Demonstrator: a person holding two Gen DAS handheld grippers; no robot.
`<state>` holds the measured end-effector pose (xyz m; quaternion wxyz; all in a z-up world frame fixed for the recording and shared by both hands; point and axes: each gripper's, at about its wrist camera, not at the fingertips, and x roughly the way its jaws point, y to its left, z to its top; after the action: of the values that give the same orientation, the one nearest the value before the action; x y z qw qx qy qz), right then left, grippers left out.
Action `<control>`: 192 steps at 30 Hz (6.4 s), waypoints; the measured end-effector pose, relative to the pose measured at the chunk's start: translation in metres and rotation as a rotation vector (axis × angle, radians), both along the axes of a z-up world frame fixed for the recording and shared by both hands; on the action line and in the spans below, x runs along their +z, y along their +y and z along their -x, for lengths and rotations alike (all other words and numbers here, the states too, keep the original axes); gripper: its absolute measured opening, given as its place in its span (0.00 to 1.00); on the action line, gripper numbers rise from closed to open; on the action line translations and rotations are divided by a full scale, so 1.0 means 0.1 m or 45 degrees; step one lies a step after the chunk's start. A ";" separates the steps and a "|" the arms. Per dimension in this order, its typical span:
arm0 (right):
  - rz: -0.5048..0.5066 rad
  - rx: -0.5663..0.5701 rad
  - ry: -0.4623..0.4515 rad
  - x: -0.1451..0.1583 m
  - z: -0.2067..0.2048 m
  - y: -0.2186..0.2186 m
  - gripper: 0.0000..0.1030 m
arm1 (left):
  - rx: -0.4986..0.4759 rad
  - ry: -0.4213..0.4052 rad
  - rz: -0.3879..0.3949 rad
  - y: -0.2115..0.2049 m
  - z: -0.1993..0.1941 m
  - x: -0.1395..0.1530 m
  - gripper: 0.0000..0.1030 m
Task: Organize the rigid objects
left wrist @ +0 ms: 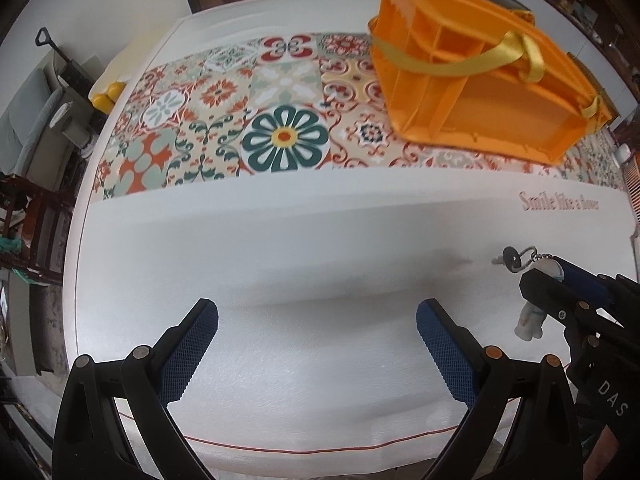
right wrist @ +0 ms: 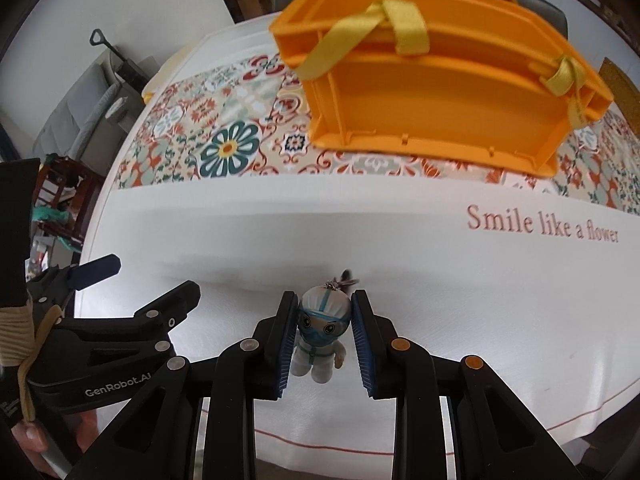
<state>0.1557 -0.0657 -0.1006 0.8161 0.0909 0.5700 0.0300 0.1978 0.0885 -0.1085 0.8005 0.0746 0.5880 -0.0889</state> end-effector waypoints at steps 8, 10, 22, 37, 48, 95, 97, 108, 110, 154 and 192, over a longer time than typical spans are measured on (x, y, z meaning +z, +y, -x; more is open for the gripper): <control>0.008 -0.018 -0.081 0.26 -0.01 -0.12 0.27 | -0.010 -0.052 0.052 -0.09 -0.04 0.24 0.98; 0.010 -0.020 -0.098 0.33 -0.01 -0.14 0.27 | -0.015 -0.070 0.057 -0.12 -0.06 0.30 0.98; 0.023 -0.021 -0.213 0.72 -0.11 -0.33 0.27 | -0.034 -0.181 0.115 -0.35 -0.24 0.68 0.98; 0.041 -0.004 -0.327 1.04 -0.34 -0.60 0.27 | -0.017 -0.269 0.164 -0.65 -0.50 0.99 0.99; 0.058 -0.013 -0.400 1.26 -0.56 -0.88 0.27 | -0.004 -0.334 0.178 -0.90 -0.74 1.21 1.00; 0.082 -0.194 -0.268 0.99 -1.55 -1.64 0.59 | 0.040 -0.338 0.110 -1.39 -1.55 1.15 1.00; 0.099 -0.206 -0.270 1.03 -1.47 -1.65 0.64 | 0.039 -0.343 0.118 -1.38 -1.48 1.18 1.00; 0.124 -0.238 -0.313 1.28 -0.91 -1.63 0.74 | 0.036 -0.444 0.096 -1.28 -0.98 1.43 1.00; 0.122 -0.240 -0.314 1.31 -0.82 -1.61 0.75 | 0.032 -0.455 0.093 -1.27 -0.91 1.46 1.00; 0.186 -0.220 -0.286 1.37 0.23 -1.61 0.81 | -0.024 -0.451 0.085 -1.38 0.08 1.52 1.00; 0.184 -0.205 -0.280 1.35 0.15 -1.65 0.81 | -0.008 -0.426 0.083 -1.41 0.03 1.47 1.00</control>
<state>0.1405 -0.2304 0.0343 0.8778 0.0733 0.4686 -0.0668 0.1951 -0.0525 0.0384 0.8890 0.0641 0.4430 -0.0969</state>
